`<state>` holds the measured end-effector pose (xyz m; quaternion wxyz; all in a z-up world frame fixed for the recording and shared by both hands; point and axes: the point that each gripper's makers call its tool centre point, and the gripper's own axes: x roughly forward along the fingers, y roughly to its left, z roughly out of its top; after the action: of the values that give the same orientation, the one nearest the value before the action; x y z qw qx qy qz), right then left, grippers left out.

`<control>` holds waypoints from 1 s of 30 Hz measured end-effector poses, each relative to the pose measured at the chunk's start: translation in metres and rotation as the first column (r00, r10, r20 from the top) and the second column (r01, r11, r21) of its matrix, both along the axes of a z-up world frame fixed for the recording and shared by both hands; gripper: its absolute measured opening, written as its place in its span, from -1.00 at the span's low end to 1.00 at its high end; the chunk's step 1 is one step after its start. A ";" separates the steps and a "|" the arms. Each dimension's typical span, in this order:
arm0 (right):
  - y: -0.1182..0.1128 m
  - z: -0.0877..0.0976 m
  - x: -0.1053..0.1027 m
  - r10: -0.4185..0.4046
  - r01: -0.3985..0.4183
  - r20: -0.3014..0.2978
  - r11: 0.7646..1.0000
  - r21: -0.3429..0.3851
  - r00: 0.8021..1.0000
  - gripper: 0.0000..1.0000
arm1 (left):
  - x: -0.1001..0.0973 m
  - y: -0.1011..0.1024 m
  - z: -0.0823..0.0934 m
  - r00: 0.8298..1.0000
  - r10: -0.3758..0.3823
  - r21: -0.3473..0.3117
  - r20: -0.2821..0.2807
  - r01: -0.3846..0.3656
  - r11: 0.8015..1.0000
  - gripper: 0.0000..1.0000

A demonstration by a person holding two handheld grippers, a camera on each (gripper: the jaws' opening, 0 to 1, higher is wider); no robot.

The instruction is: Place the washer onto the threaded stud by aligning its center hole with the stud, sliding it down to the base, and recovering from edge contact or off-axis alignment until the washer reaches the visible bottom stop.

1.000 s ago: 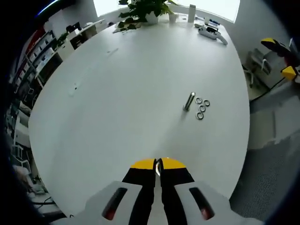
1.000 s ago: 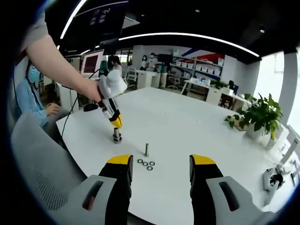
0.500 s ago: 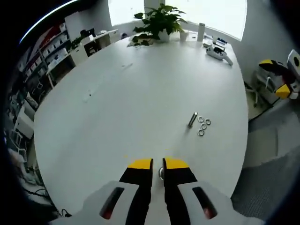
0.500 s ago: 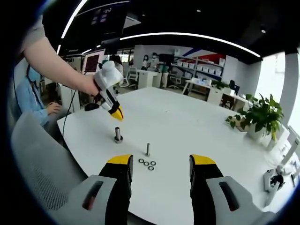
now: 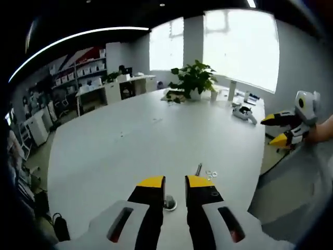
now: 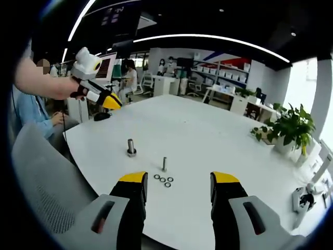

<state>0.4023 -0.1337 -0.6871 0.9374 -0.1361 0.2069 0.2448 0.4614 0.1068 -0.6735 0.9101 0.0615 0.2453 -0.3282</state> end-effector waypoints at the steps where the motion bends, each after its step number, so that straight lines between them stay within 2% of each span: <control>1: 0.000 0.000 0.000 0.000 0.000 0.000 1.000 0.000 1.000 0.02 | -0.005 0.000 0.005 1.000 0.010 -0.028 0.014 -0.010 1.000 -0.72; 9: -0.002 -0.003 0.000 -0.010 0.009 -0.015 1.000 -0.009 1.000 0.02 | -0.033 0.004 0.032 0.992 0.044 -0.103 0.119 -0.032 0.994 -0.67; 14: -0.003 -0.005 0.000 -0.012 0.011 -0.019 1.000 -0.025 1.000 0.02 | -0.058 0.006 0.040 0.983 0.059 -0.131 0.173 -0.036 0.991 -0.66; 22: -0.003 -0.012 -0.001 -0.001 -0.002 -0.032 0.998 -0.067 0.999 0.02 | -0.086 0.003 0.036 0.976 0.084 -0.169 0.203 -0.050 0.984 -0.59; 24: -0.004 -0.013 -0.001 -0.002 0.000 -0.034 0.997 -0.076 0.999 0.02 | -0.092 -0.001 0.040 0.969 0.085 -0.182 0.231 -0.043 0.982 -0.59; 26: -0.004 -0.015 -0.002 0.002 -0.006 -0.038 0.997 -0.082 0.999 0.02 | -0.094 -0.006 0.043 0.966 0.062 -0.157 0.249 -0.023 0.987 -0.60; 28: -0.005 -0.017 -0.001 0.005 -0.008 -0.041 0.996 -0.093 0.999 0.02 | -0.096 -0.006 0.051 0.963 0.074 -0.194 0.260 -0.023 0.981 -0.60; 30: -0.005 -0.017 0.000 0.007 -0.011 -0.040 0.995 -0.095 0.999 0.02 | -0.101 -0.006 0.052 0.963 0.086 -0.209 0.257 -0.032 0.977 -0.60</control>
<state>0.4018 -0.1382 -0.7042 0.9245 -0.1769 0.2362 0.2414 0.3605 0.1011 -0.6214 0.9456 0.0042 0.0885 -0.3129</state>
